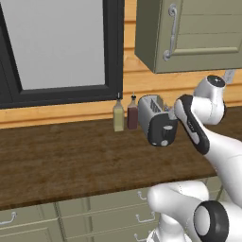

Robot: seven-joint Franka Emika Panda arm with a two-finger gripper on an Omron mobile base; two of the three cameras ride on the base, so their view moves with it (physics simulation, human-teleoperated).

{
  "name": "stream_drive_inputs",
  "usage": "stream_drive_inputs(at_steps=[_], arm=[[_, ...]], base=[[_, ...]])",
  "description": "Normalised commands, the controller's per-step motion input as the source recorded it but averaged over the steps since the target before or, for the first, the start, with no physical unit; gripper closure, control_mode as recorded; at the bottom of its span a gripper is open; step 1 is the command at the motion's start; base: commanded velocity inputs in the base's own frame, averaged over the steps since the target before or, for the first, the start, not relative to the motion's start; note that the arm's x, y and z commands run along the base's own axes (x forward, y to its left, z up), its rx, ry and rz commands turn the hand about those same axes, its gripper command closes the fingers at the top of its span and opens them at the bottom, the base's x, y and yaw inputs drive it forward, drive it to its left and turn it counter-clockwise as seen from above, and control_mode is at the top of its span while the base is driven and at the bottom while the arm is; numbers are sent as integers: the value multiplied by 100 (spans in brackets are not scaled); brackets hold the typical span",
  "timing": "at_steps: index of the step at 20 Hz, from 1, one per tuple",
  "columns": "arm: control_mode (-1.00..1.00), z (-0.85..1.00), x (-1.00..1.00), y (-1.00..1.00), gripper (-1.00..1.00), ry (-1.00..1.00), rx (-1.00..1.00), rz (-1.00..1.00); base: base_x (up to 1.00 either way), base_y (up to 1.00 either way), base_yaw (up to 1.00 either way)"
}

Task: Start the toaster. Once the lever pops up, take the bread to the plate on the dining counter.

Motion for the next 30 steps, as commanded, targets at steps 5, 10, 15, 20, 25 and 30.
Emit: stream_drive_inputs(at_steps=[5,10,15,20,25,30], arm=[[-100,-43,53,0,100,-2,3,0],[-100,-32,55,0,100,-4,6,0],[-100,-33,47,1,100,0,2,0],[-100,-41,27,0,100,0,0,0],[-100,-43,11,0,100,1,0,0],[-100,-54,0,0,100,6,0,0]], base=[[0,0,0],[0,0,0],[0,0,0],[0,0,0],[0,0,0],[0,0,0]])
